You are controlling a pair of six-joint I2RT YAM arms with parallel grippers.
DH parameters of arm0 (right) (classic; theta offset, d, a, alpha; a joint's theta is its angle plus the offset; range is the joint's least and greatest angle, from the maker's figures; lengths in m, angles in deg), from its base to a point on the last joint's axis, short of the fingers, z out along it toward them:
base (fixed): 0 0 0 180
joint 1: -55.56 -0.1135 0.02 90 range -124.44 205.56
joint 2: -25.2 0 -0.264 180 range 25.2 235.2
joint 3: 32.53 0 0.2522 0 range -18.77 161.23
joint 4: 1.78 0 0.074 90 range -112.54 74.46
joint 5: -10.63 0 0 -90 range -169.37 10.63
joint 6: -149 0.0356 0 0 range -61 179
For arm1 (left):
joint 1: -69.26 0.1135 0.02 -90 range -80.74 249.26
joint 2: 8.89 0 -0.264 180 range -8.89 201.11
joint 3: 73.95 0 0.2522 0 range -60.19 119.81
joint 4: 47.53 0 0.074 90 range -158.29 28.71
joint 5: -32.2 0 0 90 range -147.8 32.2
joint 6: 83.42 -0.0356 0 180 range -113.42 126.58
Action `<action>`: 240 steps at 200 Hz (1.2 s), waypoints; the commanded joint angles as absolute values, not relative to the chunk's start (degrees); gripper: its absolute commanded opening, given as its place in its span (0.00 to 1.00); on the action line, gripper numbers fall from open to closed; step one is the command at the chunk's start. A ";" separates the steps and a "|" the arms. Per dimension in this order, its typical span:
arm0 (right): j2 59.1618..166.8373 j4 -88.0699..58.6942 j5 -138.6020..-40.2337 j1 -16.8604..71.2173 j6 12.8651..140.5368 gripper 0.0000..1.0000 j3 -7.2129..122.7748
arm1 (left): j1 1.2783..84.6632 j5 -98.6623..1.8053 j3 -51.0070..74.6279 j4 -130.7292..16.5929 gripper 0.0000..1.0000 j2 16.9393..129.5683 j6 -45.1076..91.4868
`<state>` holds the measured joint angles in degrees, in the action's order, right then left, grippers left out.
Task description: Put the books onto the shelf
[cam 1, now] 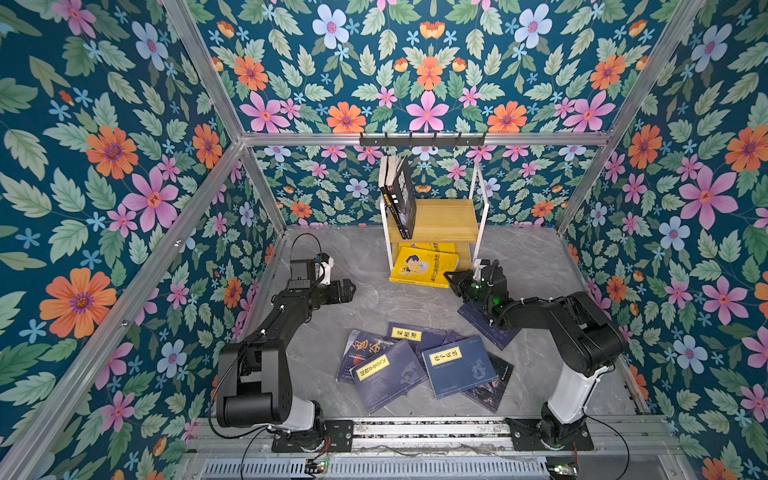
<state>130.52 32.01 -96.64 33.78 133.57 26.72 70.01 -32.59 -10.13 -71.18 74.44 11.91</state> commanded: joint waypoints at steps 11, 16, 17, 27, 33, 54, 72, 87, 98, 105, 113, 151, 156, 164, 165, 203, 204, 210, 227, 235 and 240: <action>131.44 34.66 -95.45 33.85 137.47 0.41 27.28 | 70.30 -32.17 -10.09 -70.00 1.00 74.15 12.38; 131.49 34.65 -95.30 33.85 137.70 0.45 27.20 | 70.28 -32.14 -10.09 -70.05 1.00 74.09 12.47; 131.47 34.65 -95.33 33.85 137.77 0.45 27.24 | 70.30 -32.14 -10.09 -70.02 1.00 74.13 12.47; 131.58 34.65 -95.06 33.94 138.15 0.49 27.08 | 70.31 -32.14 -10.18 -69.95 1.00 74.14 12.47; 131.63 34.65 -94.97 33.94 138.49 0.51 26.95 | 70.40 -32.14 -10.18 -69.91 1.00 74.10 12.47; 131.77 35.15 -93.93 33.94 139.97 0.56 26.17 | 70.40 -32.14 -10.36 -69.79 1.00 74.12 12.52; 132.03 36.13 -93.20 33.95 141.38 0.58 25.37 | 70.49 -32.05 -10.36 -69.74 1.00 74.08 12.63; 132.08 36.06 -92.45 34.15 141.93 0.59 25.16 | 70.49 -32.01 -10.35 -69.66 1.00 74.03 12.71; 132.14 35.33 -91.99 34.34 141.89 0.60 25.22 | 70.49 -31.98 -10.44 -69.65 1.00 74.08 12.73; 132.33 34.92 -91.68 34.54 141.98 0.60 25.46 | 70.49 -31.97 -10.41 -69.58 1.00 74.07 12.69; 132.47 34.53 -91.43 34.82 142.06 0.60 26.02 | 70.48 -31.89 -10.49 -69.56 1.00 74.07 12.74; 133.22 33.41 -91.34 35.94 141.32 0.61 26.68 | 70.67 -31.89 -10.49 -69.60 1.00 73.88 12.91; 133.14 33.46 -91.15 35.94 141.29 0.61 26.32 | 70.75 -32.00 -10.53 -69.59 1.00 73.80 12.91; 133.13 33.58 -91.06 35.92 141.11 0.62 25.83 | 70.83 -32.03 -10.62 -69.57 1.00 73.69 12.91; 133.13 33.59 -91.06 35.90 141.10 0.62 25.77 | 70.88 -32.00 -10.62 -69.56 1.00 73.66 12.91; 131.44 34.47 -90.66 35.88 140.72 0.63 22.41 | 71.01 -31.81 -10.56 -69.43 1.00 73.84 13.35; 131.32 34.47 -90.64 35.88 140.64 0.63 22.30 | 71.01 -31.84 -10.55 -69.40 1.00 73.83 13.35; 130.68 34.14 -90.44 35.96 140.20 0.63 21.69 | 71.02 -31.79 -10.53 -69.41 1.00 73.94 13.43; 128.75 31.78 -90.18 35.88 138.50 0.63 20.94 | 71.02 -31.71 -10.45 -69.43 1.00 74.18 13.44; 128.13 30.92 -90.20 35.93 137.53 0.63 20.87 | 71.10 -31.71 -10.44 -69.38 1.00 74.33 13.48; 127.67 30.35 -90.22 35.90 136.71 0.63 20.95 | 71.09 -31.69 -10.37 -69.42 1.00 74.41 13.44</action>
<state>129.53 31.51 -91.09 35.92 139.21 21.11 71.02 -32.17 -10.65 -70.02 74.13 13.68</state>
